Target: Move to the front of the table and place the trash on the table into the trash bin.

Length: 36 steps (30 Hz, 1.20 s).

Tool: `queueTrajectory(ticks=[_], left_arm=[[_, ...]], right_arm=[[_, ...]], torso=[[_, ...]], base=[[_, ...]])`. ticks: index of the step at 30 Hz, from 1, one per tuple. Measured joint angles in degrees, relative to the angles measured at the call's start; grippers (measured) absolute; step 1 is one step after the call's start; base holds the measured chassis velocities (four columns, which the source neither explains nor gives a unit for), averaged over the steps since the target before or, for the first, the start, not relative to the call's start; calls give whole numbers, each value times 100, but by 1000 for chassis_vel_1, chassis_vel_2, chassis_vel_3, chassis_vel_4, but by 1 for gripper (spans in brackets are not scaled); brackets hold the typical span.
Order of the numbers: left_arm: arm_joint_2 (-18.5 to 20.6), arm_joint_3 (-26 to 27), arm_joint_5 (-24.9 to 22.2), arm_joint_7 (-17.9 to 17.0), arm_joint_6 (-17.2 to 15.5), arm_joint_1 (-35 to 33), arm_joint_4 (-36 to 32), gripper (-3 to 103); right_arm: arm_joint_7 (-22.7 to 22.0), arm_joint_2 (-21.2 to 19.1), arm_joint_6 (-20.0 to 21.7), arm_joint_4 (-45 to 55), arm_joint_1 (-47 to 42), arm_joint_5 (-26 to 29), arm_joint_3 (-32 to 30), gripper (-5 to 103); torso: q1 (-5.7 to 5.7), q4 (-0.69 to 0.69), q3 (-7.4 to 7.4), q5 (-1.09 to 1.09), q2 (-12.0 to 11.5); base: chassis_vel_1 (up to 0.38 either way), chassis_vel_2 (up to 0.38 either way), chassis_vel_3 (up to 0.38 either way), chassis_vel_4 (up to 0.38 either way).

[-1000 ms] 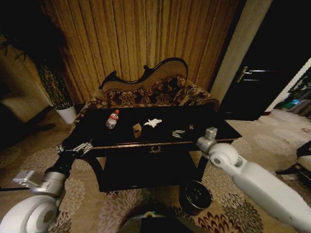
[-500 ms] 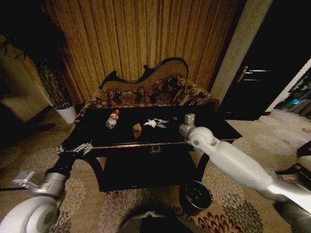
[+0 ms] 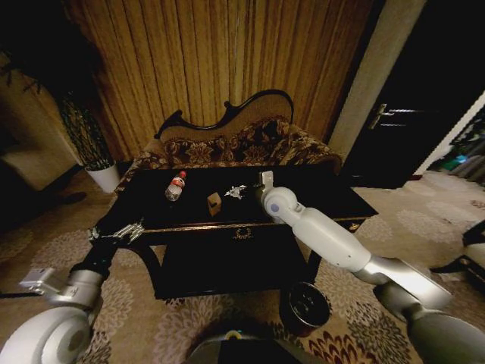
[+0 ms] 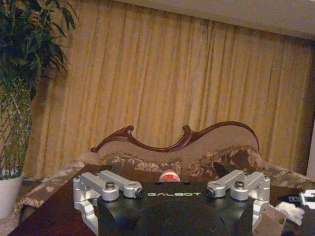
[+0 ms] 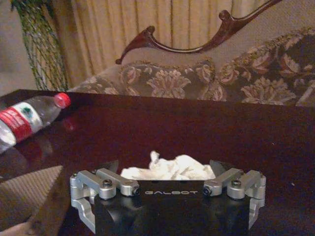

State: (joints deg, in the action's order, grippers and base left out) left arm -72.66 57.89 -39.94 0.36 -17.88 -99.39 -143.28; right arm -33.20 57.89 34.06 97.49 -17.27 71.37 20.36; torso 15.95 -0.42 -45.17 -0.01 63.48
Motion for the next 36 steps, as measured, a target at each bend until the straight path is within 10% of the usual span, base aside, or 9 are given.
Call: queueTrajectory(ticks=[36], left_arm=[[-49, 37, 32, 84, 56, -63, 4, 100]], right_arm=[[-82, 171, 37, -348, 39, -217, 274, 100]], torso=[[-1, 0, 0, 0, 0]], base=[[0, 0, 0, 0]])
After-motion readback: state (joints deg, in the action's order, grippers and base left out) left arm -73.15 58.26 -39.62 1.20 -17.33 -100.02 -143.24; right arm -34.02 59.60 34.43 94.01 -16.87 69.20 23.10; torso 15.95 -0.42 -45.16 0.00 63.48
